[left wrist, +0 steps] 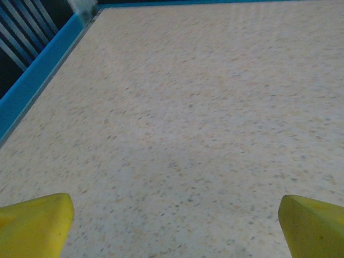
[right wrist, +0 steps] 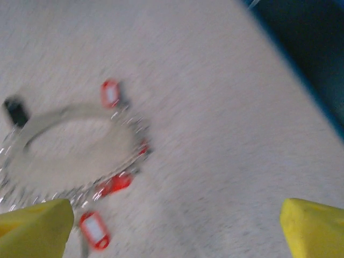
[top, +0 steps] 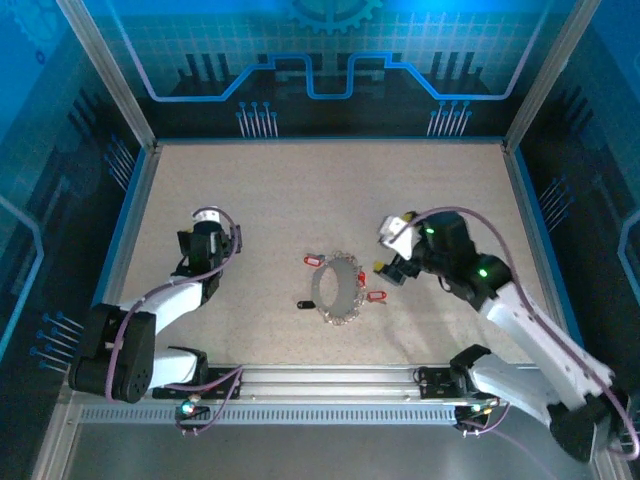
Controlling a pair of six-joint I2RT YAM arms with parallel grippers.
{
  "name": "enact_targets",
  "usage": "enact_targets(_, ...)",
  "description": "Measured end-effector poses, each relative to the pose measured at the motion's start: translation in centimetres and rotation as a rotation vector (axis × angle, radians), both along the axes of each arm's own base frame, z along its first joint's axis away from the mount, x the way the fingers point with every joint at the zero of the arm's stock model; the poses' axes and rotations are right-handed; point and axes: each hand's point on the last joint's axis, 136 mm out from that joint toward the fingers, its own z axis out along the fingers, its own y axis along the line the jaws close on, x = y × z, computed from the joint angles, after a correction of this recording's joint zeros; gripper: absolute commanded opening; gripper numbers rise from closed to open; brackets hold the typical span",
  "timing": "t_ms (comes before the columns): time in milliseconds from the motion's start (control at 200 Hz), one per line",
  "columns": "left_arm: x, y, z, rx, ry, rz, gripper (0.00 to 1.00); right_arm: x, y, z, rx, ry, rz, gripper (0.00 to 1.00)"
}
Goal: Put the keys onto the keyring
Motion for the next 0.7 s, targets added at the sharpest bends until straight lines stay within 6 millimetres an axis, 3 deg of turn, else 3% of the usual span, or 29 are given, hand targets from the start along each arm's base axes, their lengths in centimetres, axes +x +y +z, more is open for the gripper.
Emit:
enact_targets(75,-0.3,-0.9,-0.3,-0.014,-0.03,-0.059,0.99,0.9,-2.0,0.7,0.116,-0.067,-0.107,1.0)
enact_targets(140,-0.5,-1.6,-0.7,-0.033,-0.052,-0.098,0.99,1.6,-3.7,0.1,0.187,-0.084,-0.202,1.0)
enact_targets(290,0.6,-2.9,-0.3,-0.062,-0.115,-0.166,0.99,3.2,-7.0,-3.0,0.295,-0.093,-0.399,1.0)
enact_targets(395,1.5,-3.1,-0.1,-0.066,-0.167,-0.173,0.99,3.6,-8.9,-6.3,0.337,-0.11,-0.517,1.0)
enact_targets(505,2.1,-2.9,-1.9,-0.062,-0.172,-0.167,0.99,3.9,-10.1,-9.5,0.317,-0.103,-0.582,1.0)
enact_targets(575,1.9,-2.6,-3.1,-0.06,-0.143,-0.16,0.99,4.3,-10.4,-10.4,0.307,-0.103,-0.598,1.0)
enact_targets(700,2.3,-2.4,-2.7,-0.058,-0.157,-0.153,0.99,5.5,-11.5,-11.4,0.315,-0.126,-0.638,1.0)
